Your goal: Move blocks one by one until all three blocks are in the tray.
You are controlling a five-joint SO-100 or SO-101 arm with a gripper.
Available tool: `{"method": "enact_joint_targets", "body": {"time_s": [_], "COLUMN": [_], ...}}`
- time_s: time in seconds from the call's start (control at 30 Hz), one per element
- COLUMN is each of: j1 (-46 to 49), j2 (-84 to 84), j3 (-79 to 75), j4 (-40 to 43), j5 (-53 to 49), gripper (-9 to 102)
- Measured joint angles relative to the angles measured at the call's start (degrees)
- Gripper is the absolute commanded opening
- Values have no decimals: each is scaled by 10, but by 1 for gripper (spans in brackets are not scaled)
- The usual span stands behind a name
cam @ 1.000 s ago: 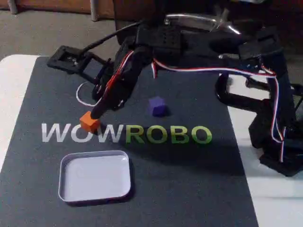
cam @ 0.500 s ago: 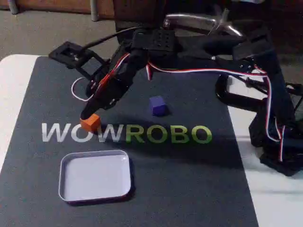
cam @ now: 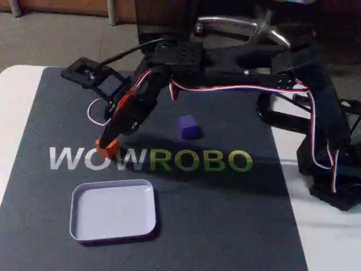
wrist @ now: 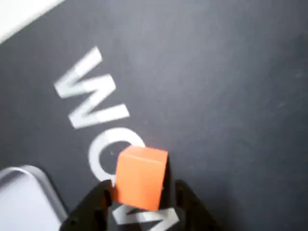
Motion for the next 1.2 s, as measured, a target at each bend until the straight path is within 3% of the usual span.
{"method": "enact_joint_targets", "body": {"time_s": [0.2, 0.53, 0.93, 1.2], "j1": [0, -7, -74, -140], "j2": [-15, -28, 31, 145], "j3": [0, 0, 2, 128], "j4": [-20, -43, -20, -17], "j5": [-4, -11, -62, -142], "gripper": [13, -7, -8, -8]}}
